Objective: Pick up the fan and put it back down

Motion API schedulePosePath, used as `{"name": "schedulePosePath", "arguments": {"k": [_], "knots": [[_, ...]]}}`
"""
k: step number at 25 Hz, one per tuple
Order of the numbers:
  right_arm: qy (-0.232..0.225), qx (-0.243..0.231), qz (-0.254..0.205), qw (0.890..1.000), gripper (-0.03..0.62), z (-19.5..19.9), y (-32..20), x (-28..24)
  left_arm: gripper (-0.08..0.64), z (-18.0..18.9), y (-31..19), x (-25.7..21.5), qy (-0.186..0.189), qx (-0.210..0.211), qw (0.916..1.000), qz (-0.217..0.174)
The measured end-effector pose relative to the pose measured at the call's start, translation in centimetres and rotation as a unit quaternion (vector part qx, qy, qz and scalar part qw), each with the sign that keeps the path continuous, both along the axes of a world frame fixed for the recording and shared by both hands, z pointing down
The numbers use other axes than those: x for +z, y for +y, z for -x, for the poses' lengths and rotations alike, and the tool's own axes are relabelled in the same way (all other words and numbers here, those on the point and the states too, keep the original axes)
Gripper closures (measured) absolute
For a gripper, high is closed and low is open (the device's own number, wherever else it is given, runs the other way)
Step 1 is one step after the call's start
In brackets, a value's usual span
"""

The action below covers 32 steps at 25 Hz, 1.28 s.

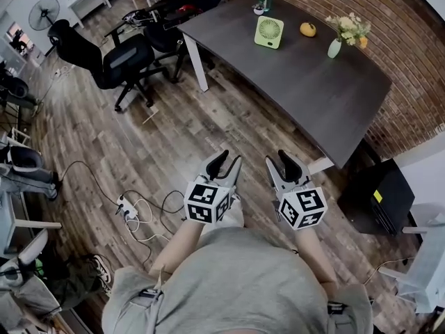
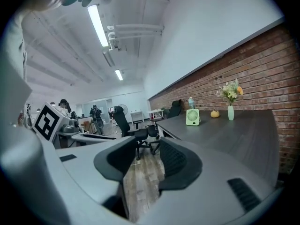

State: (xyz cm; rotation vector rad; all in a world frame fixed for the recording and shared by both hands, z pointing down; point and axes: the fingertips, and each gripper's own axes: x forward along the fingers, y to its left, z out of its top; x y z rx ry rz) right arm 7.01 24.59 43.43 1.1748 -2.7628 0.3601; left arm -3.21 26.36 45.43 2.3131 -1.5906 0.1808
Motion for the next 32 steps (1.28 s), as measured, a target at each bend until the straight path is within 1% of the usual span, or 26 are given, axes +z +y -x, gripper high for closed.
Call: {"name": "schedulePosePath", "arguments": {"k": [9,14,23,32], "knots": [[0.0,0.001,0.002,1.0,0.398,3.6,-8.0,-1.0,0.419,3.6,-7.8,-1.0,-0.001,0.004,1.0,0.002],[-0.002,0.007,-0.002,1.0,0.394,5.7,-12.2,-2.0,0.419,5.6,-12.2,-1.4,0.001,0.011,0.9999,0.003],[-0.005,0.029,-0.001,1.0,0.388,8.0,-19.9,-2.6,0.419,8.3,-20.2,-2.0,0.001,0.023,0.9997,0.001],[-0.009,0.048,-0.001,0.999,0.388,10.3,-25.8,-2.5,0.419,10.7,-26.4,-1.7,0.002,0.041,0.9992,0.002]]}}
